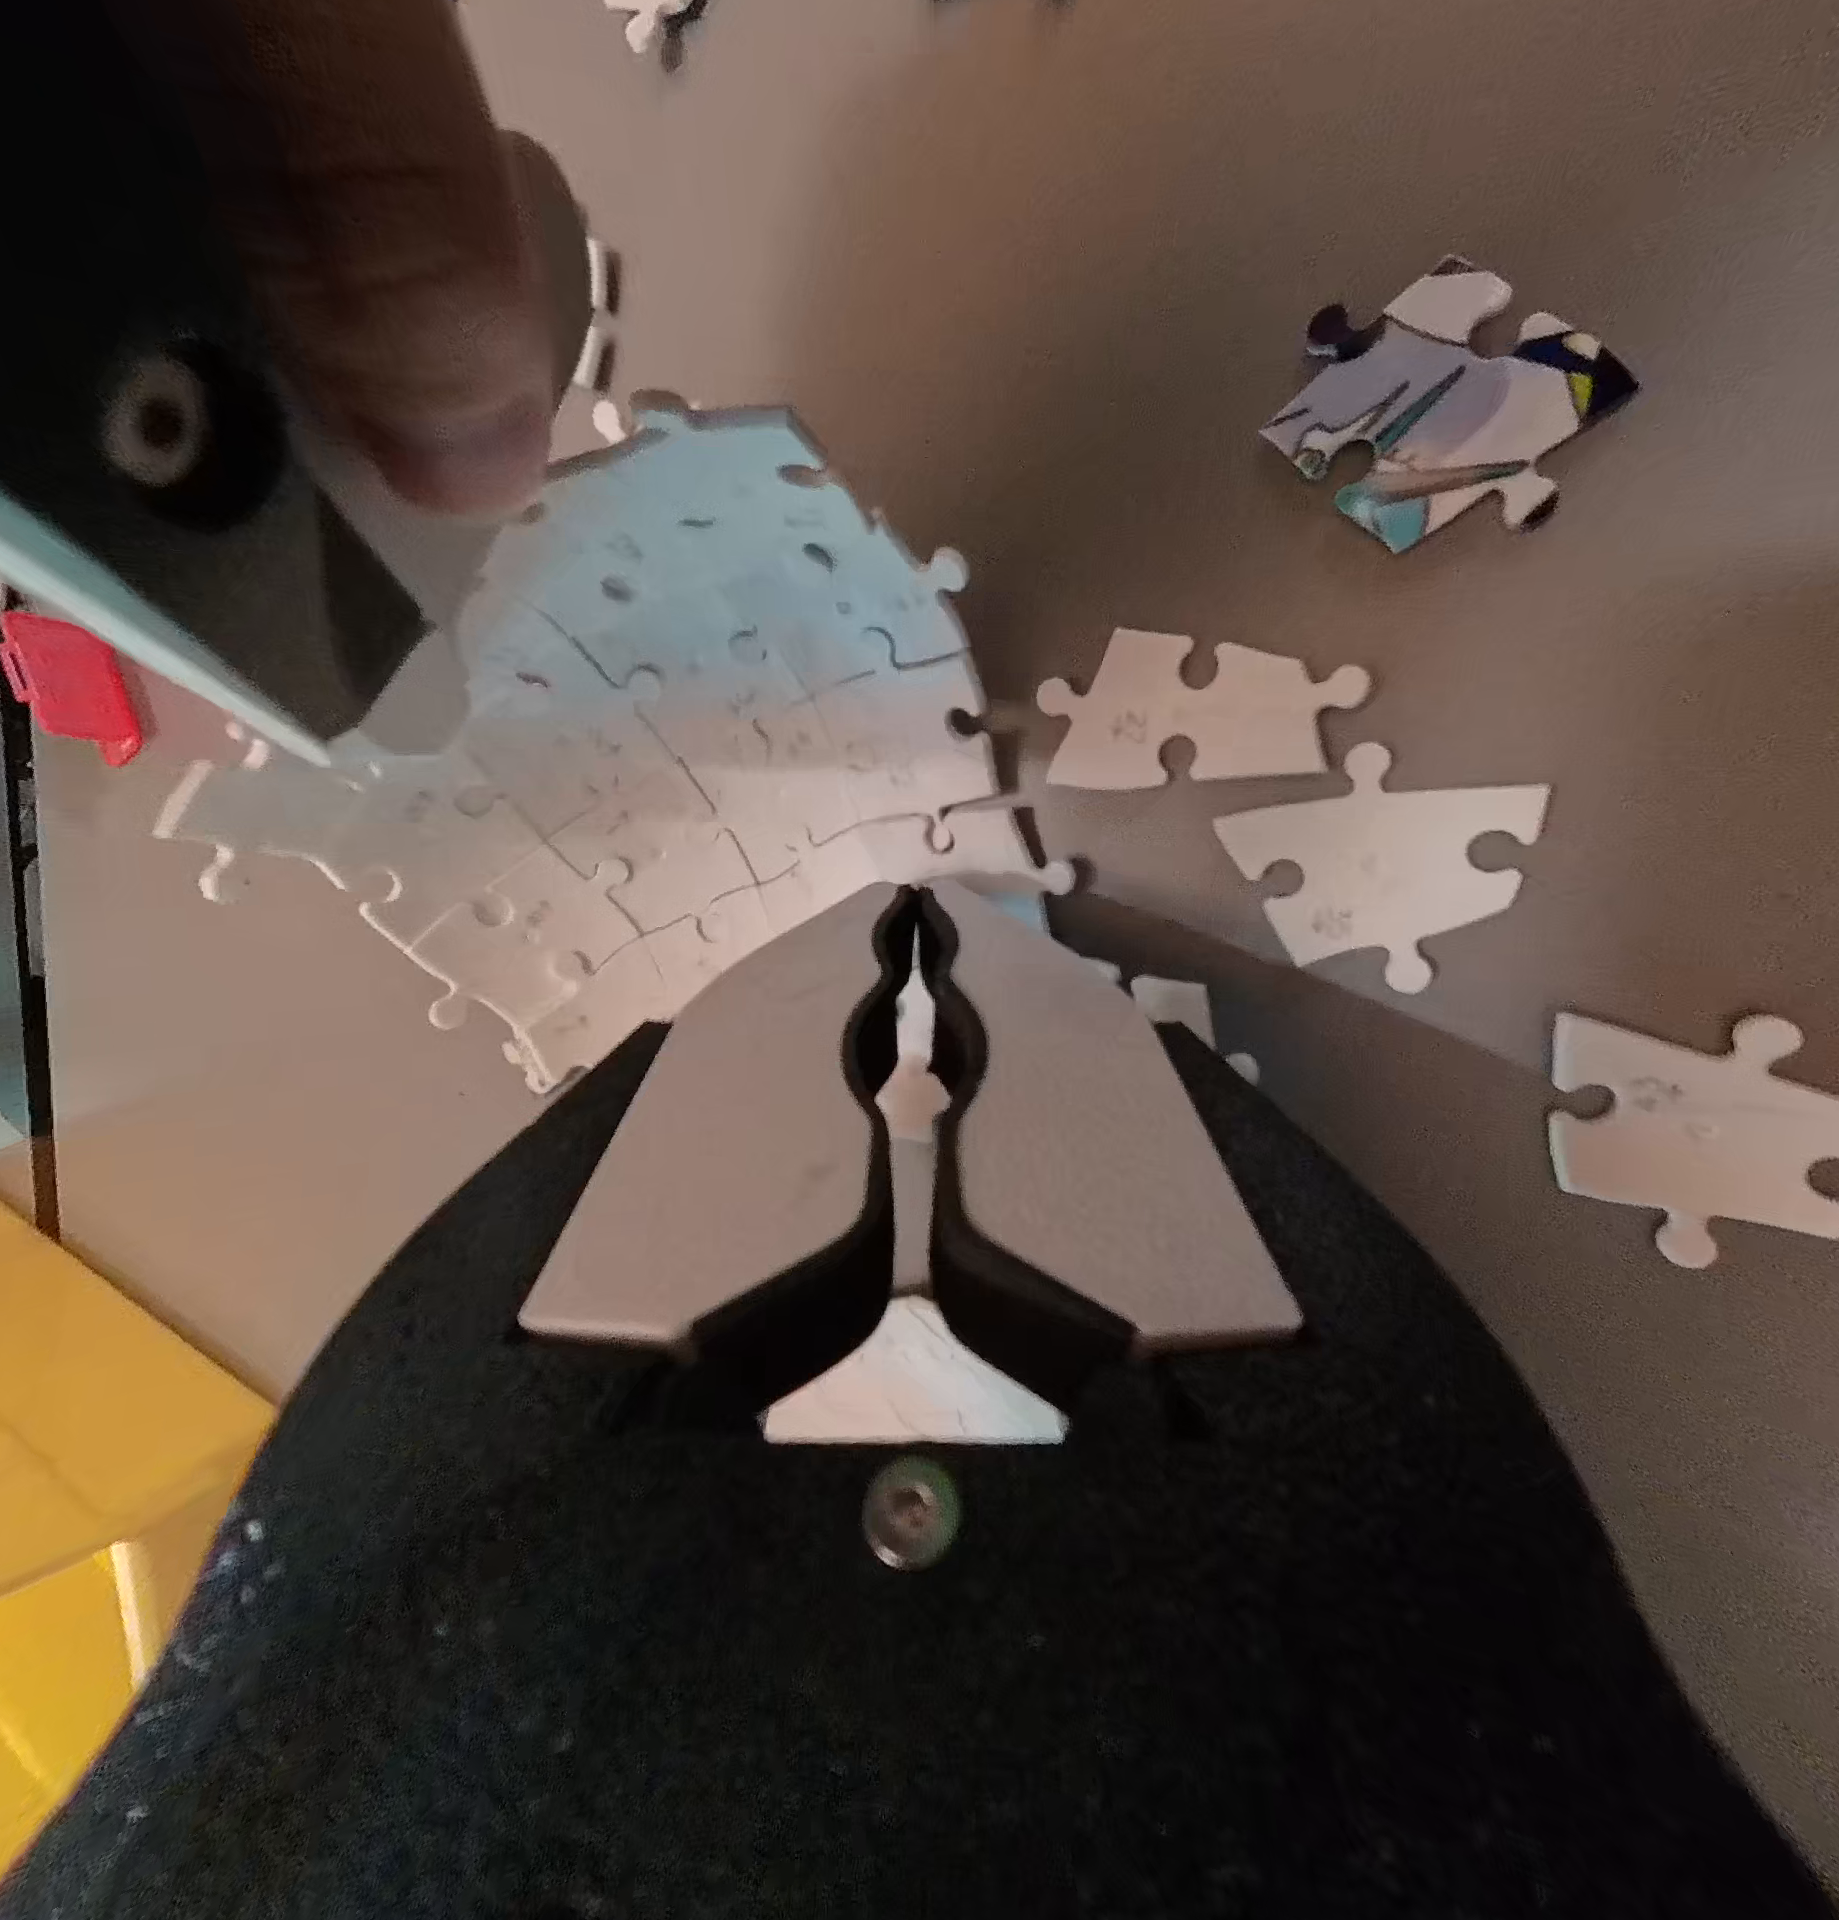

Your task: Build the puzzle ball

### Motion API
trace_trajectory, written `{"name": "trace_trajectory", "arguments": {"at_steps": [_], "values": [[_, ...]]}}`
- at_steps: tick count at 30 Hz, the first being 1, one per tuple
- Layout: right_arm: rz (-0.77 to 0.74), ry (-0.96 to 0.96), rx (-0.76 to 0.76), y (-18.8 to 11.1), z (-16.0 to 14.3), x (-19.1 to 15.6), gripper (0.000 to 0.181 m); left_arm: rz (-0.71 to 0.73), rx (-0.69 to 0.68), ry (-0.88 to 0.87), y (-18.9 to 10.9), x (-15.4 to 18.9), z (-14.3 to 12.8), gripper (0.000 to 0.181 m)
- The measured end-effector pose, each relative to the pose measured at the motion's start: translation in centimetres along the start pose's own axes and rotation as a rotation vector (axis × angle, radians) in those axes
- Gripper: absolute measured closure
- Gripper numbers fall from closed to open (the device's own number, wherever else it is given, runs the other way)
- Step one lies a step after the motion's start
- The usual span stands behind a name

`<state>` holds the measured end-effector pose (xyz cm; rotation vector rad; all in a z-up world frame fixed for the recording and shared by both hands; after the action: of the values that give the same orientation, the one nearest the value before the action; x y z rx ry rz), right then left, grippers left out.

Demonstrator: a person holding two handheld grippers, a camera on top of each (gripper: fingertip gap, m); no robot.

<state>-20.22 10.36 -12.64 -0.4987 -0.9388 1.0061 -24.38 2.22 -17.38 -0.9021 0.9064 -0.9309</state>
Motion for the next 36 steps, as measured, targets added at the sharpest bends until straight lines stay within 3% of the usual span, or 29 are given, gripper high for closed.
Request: {"name": "trace_trajectory", "arguments": {"at_steps": [8,18,36], "values": [[0.015,-0.069,-0.035,0.1,1.5,-0.2,0.178,0.086,-0.007,-0.097,0.1,0.1,-0.1,0.181],[0.037,-0.045,-0.053,0.5,1.3,0.0,0.177,0.018,0.026,-0.199,0.0,-0.5,-0.3,0.179],[0.048,-0.038,-0.049,0.5,1.6,0.0,0.178,-0.025,0.005,-0.121,0.2,-0.4,0.4,0.181]]}}
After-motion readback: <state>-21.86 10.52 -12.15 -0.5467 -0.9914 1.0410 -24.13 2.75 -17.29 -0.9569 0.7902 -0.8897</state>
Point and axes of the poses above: each gripper's, where its closed fingertips meet, y out along the fingers, z out of its top, x = y × z across the jaws, the point moved 6 cm from there along -y, back along the fingers, and after that the axes turned 12 degrees about -z, right-handed, at the moved point
